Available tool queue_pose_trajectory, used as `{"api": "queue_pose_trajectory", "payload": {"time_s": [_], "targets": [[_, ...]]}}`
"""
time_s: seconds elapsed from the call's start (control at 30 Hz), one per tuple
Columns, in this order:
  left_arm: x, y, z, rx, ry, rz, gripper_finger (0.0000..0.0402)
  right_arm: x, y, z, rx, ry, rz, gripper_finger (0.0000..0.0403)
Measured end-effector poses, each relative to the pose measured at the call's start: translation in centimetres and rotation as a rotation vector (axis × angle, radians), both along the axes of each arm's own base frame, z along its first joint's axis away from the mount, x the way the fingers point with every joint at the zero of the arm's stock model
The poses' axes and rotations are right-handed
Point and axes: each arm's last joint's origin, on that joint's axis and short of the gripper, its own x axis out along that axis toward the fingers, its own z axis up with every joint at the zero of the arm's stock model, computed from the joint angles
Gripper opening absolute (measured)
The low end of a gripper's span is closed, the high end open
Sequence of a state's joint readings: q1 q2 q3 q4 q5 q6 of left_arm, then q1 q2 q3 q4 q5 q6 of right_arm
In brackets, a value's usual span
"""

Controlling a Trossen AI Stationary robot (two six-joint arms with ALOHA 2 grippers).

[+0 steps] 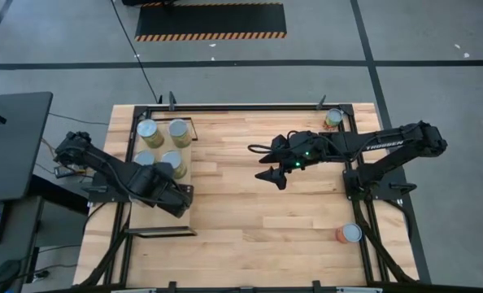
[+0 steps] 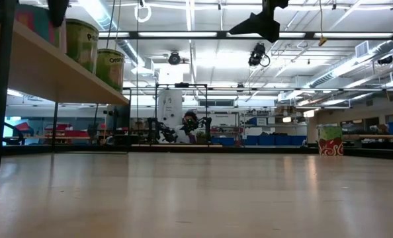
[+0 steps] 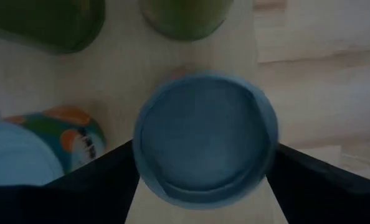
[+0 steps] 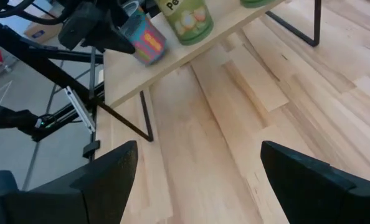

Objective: Pick and place cans onto a shelf
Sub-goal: Put the canned corn on the shelf

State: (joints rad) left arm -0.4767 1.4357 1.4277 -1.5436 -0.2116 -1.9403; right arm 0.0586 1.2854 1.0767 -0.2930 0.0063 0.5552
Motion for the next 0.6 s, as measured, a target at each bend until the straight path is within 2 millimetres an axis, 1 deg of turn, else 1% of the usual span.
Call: {"api": "queue_pose_trajectory", "payload": {"time_s": [0.13, 0.33, 0.4, 0.6], "targets": [[0.1, 0.1, 0.1, 0.011, -0.025, -0.007, 0.0341, 0.0, 0.0, 0.0, 0.022, 0.001, -0.011, 0.0347], [-0.1, 0.5, 0.3, 0.014, -0.008, -0.03, 0.0343, 0.0, 0.0, 0.0, 0.026, 0.002, -0.014, 0.0347], [-0.2, 0.7, 1.0, 0.034, -0.035, -0.03, 0.0343, 0.0, 0.0, 0.0, 0.035, 0.002, -0.019, 0.0347], [-0.1, 1.2, 4.4, 0.06, -0.149, -0.13, 0.0343, 0.0, 0.0, 0.0, 0.059, 0.001, -0.012, 0.0347]]}}
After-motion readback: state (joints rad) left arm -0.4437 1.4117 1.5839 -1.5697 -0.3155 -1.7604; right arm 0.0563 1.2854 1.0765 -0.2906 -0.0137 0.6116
